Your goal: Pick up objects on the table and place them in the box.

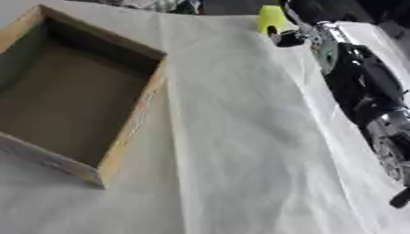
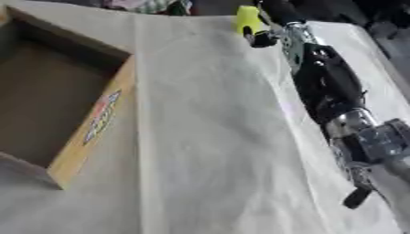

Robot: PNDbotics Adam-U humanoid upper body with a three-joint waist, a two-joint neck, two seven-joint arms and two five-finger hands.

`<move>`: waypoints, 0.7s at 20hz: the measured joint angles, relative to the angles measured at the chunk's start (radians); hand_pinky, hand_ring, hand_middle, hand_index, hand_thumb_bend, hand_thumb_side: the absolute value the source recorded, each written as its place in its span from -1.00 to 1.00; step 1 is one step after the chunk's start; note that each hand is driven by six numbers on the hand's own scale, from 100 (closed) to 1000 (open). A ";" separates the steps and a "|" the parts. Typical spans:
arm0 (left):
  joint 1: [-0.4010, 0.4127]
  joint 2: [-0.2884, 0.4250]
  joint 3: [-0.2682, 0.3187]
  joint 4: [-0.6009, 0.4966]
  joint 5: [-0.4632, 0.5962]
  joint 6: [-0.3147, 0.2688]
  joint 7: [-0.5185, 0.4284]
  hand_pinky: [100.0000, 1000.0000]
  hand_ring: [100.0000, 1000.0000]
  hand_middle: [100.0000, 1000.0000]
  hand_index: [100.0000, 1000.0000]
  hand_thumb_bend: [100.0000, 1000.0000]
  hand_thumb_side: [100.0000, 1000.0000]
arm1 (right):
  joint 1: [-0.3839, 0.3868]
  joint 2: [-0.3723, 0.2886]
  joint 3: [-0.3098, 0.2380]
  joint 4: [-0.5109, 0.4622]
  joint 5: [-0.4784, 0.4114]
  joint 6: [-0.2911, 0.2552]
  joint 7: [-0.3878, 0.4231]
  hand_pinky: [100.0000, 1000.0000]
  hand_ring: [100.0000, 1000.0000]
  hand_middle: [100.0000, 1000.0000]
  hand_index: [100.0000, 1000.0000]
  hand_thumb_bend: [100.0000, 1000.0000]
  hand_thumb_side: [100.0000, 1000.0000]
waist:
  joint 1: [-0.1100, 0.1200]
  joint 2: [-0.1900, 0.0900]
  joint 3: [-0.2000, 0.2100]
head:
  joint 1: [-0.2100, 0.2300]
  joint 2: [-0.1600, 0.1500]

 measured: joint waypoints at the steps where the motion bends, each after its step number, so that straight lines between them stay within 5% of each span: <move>1: 0.000 0.000 0.000 0.000 0.000 0.000 0.000 -0.18 0.65 0.48 0.56 -0.36 0.82 | 0.000 -0.001 -0.001 0.000 -0.003 0.001 -0.001 0.68 0.85 0.91 1.00 -0.93 -0.91 | 0.000 0.002 0.002 | -0.001 0.000; 14: -0.016 0.000 0.000 0.000 0.000 0.000 0.000 -0.18 0.65 0.48 0.56 -0.37 0.82 | 0.017 -0.014 -0.004 0.025 0.001 0.062 -0.031 0.62 0.79 0.78 0.94 -1.00 -0.89 | 0.007 0.016 0.024 | -0.021 -0.012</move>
